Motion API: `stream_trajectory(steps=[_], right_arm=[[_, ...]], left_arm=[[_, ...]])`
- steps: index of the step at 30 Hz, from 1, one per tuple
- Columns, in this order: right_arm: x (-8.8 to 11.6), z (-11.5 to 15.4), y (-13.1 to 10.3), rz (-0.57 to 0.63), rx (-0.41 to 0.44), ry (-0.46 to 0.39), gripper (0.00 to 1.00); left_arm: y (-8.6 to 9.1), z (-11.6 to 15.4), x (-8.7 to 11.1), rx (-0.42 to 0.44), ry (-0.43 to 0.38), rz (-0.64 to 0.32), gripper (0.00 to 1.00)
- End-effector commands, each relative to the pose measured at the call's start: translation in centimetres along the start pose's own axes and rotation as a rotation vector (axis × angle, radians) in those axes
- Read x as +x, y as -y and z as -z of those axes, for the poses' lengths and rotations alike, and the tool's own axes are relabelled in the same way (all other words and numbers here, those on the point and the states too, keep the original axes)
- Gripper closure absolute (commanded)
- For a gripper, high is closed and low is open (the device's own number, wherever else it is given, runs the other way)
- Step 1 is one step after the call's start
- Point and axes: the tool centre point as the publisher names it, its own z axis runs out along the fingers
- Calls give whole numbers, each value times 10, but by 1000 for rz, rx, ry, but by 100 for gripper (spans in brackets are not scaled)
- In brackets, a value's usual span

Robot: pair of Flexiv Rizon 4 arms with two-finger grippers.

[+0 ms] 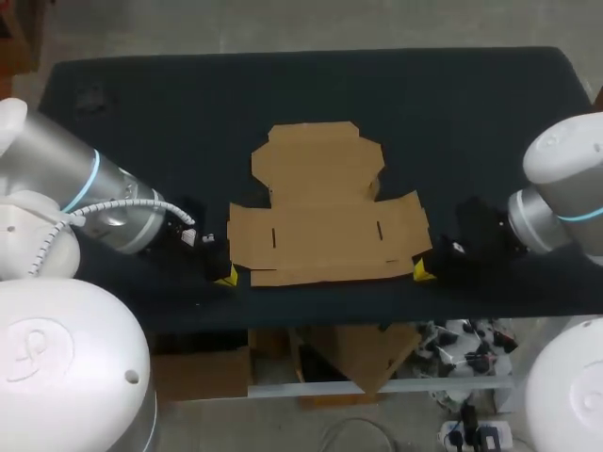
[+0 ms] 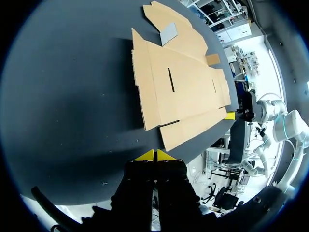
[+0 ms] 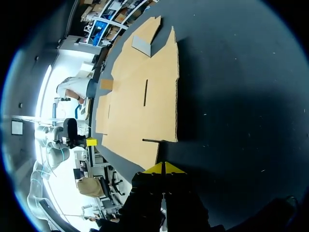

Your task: Assemble the packaging by folding the flat box into shape, placing the metal phone stand inside, and closing the box properly

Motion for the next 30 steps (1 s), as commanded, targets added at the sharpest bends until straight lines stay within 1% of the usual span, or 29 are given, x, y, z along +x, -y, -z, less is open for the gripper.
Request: stream_trajectory(steps=[1,16,30], right_arm=[[0,-1,0,3,-8,-6,100],[9,1,-4,30,-32,-2,100],[8,1,-8,35,-43,-13,100]], left_arm=[[0,-3,-3,-1,-3,2,100],[-2,-9,-7,-17,-19,12,100],[-2,-20,-7,-49,-35,17,100]])
